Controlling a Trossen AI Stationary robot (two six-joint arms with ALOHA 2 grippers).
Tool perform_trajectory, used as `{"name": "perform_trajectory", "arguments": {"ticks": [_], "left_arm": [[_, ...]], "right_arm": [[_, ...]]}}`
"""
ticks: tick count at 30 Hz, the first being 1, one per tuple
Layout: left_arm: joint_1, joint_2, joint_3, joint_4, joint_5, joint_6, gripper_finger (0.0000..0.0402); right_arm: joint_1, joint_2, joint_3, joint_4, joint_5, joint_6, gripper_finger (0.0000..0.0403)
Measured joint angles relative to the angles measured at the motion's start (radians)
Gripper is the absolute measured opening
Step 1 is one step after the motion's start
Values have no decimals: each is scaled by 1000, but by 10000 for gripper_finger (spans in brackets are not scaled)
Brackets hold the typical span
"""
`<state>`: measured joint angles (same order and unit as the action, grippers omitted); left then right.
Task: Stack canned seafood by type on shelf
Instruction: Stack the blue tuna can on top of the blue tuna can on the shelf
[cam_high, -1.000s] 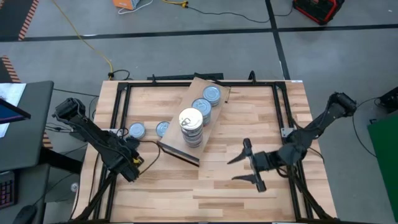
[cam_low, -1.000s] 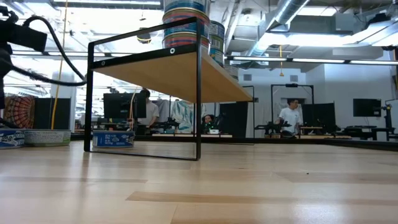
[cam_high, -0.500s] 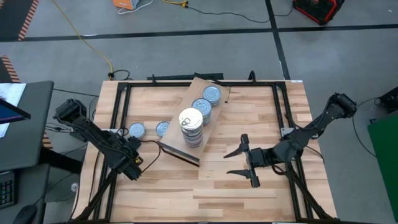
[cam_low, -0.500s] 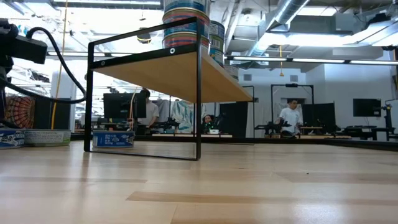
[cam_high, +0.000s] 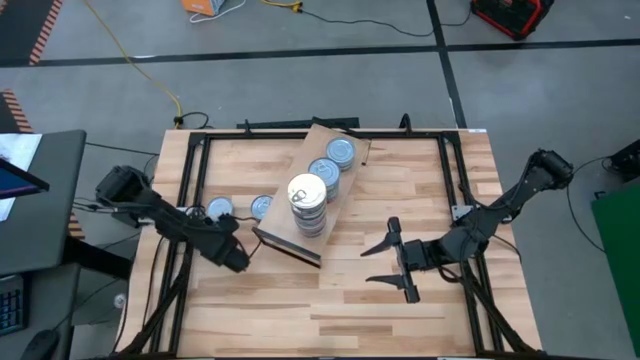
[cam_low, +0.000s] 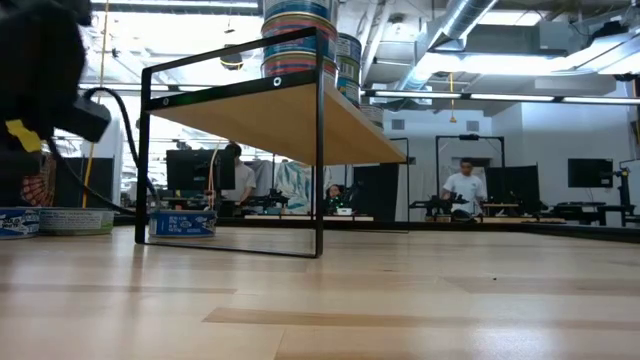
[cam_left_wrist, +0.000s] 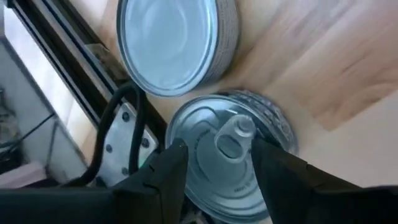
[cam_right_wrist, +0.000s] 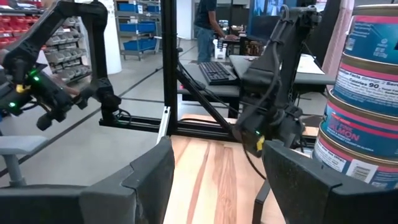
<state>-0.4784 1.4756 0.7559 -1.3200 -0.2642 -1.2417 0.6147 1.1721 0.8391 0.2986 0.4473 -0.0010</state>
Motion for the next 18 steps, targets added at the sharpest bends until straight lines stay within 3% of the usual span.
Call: {"name": "perform_trajectory", "arguments": {"ticks": [8,18], "left_arm": [[52,69,11,80,52,174,170],[-26,97,158,137,34,168,170]], "right_arm": [[0,0,0,-20,0,8,272],[0,0,0,-21,0,11,272]]}}
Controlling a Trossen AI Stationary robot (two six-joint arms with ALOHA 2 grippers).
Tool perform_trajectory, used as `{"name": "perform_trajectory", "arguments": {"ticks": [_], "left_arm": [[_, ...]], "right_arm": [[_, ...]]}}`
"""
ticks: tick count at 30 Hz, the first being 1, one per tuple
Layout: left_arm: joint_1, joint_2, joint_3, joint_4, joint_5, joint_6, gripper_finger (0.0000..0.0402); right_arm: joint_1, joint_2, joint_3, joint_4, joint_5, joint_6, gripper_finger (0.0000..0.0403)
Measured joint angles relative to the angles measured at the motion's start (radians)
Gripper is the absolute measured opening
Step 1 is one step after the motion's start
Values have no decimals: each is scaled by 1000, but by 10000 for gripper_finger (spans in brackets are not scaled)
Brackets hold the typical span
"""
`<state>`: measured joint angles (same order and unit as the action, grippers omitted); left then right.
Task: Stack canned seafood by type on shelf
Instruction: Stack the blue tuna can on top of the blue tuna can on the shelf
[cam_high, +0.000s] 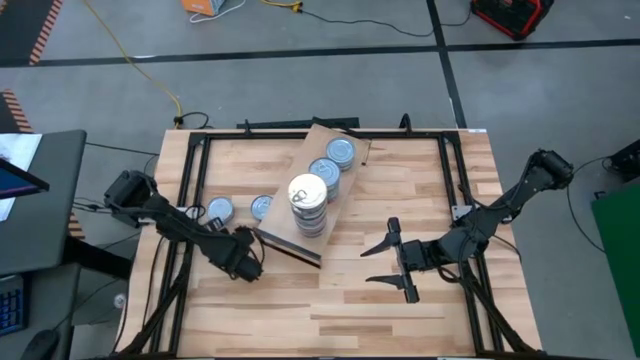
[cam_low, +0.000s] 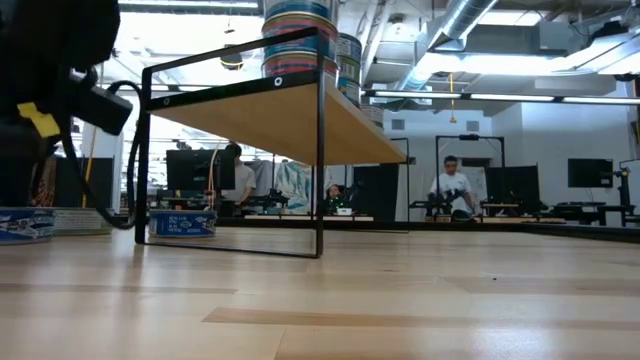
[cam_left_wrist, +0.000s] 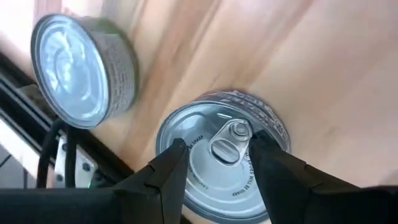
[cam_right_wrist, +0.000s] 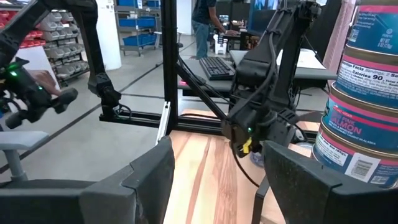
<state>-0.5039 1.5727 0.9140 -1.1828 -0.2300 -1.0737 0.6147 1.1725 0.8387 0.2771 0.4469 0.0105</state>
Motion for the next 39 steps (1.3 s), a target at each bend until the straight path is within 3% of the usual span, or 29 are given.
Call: {"name": "perform_trajectory", "arguments": {"ticks": [11,18,28,39], "left_arm": [[-53,-2,15,296,-111,117,170],[-60,-2,14,299,-92,89,170],[-129,-2,69,370,-50,251,170],[-170,-3,178,369,-25,210,171]], "right_arm": [[0,0,0,-4,0,0,272],[0,0,0,-9,0,15,272],[0,0,0,-14,0,16,272],[0,0,0,-15,-1,16,272]]}}
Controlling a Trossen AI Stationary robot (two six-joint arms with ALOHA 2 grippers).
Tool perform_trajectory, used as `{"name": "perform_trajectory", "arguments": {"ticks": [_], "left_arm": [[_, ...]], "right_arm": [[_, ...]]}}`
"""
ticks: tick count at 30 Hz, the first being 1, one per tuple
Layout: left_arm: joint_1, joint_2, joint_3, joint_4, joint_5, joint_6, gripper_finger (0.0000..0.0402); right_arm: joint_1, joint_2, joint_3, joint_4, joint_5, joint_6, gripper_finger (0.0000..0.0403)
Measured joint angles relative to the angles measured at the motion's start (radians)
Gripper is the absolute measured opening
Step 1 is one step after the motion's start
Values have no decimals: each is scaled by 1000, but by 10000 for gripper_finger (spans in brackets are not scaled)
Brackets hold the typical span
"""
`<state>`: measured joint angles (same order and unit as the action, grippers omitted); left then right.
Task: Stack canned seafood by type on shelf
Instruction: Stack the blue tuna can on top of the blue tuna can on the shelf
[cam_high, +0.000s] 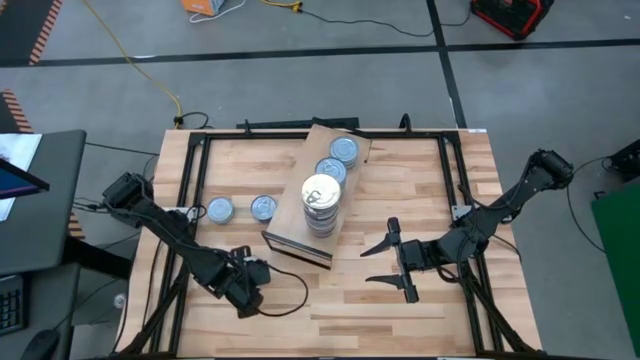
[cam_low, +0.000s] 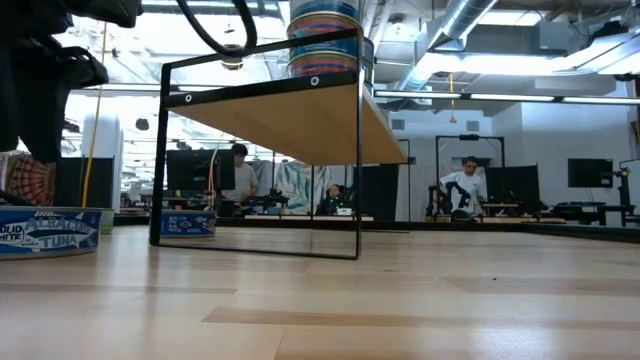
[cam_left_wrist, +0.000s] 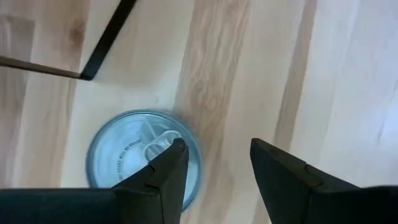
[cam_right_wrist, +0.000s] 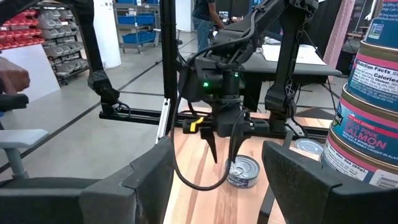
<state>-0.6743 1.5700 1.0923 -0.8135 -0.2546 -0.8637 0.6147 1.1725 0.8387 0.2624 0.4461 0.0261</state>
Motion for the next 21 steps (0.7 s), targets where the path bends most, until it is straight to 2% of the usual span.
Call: {"name": "perform_trajectory", "arguments": {"ticks": [6,14,21], "left_arm": [[-17,4,-23,25,17,-62,171],[-70,4,-127,103,13,7,171],[-90,4,-135,119,-7,13,164]], "right_arm": [[0,0,0,-8,0,1,272],[0,0,0,-20,0,3,272],[0,0,0,-20,0,2,272]]}}
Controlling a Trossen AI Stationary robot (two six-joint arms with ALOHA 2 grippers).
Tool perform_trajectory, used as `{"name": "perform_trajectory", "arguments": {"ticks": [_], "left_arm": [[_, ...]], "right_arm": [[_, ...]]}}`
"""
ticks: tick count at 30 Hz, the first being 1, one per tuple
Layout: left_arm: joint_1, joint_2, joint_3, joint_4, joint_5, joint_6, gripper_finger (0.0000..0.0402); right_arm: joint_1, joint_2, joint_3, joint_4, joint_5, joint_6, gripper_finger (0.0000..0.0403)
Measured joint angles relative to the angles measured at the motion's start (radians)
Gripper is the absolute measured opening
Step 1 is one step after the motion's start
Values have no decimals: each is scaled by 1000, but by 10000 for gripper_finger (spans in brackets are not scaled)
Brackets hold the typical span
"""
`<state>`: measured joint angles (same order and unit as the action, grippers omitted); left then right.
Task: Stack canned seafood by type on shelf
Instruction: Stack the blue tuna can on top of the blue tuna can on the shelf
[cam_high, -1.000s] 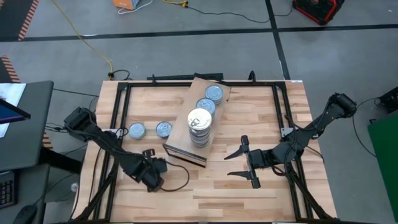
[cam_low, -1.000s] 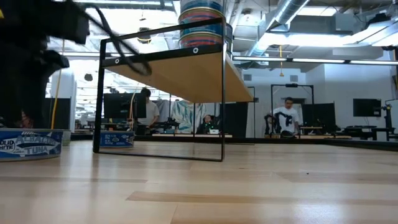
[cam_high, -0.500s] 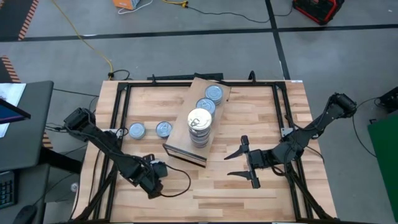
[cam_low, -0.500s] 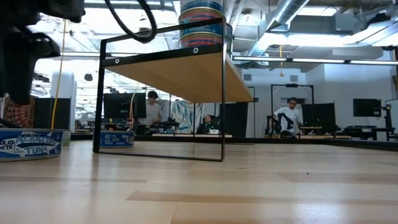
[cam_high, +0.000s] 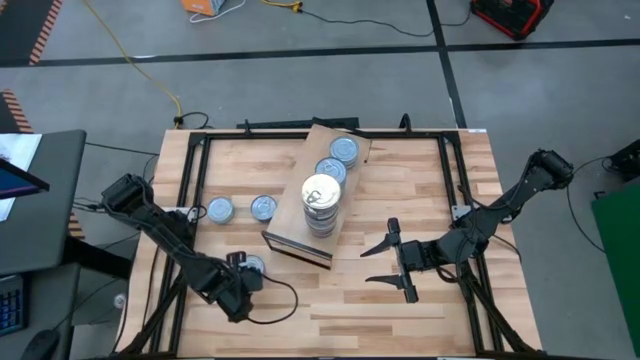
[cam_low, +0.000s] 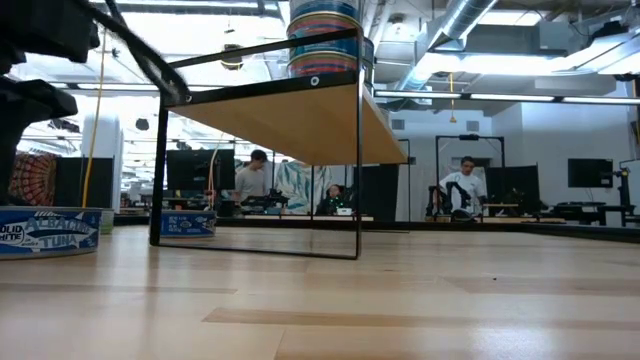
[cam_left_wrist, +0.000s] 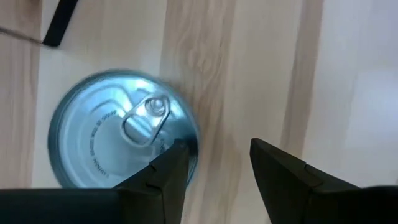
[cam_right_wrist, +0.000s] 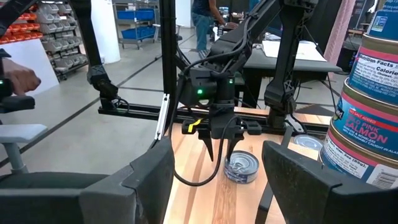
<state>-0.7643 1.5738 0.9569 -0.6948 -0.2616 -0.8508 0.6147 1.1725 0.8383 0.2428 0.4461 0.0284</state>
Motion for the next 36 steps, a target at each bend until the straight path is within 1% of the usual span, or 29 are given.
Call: {"name": "perform_trajectory", "arguments": {"ticks": [10,16,22,26,29,31,33,36], "left_arm": [[-9,0,0,45,-17,20,97],[-9,0,0,121,-11,29,64],[-9,0,2,210,-6,106,48],[-9,-1,36,200,37,106,45],[-9,-1,64,151,53,68,45],[-9,-2,69,111,55,15,45],[-9,-2,69,54,52,-29,45],[-16,-2,69,8,13,-60,45]], "right_arm": [[0,0,0,-1,0,-2,272],[0,0,0,-3,0,-3,272],[0,2,0,-3,0,-2,272],[0,30,0,-3,-5,-2,272],[-9,73,0,0,-10,-2,272],[-17,113,0,3,-53,-3,272],[-25,153,0,11,-134,-8,272],[-28,201,-1,42,-210,-72,272]]}}
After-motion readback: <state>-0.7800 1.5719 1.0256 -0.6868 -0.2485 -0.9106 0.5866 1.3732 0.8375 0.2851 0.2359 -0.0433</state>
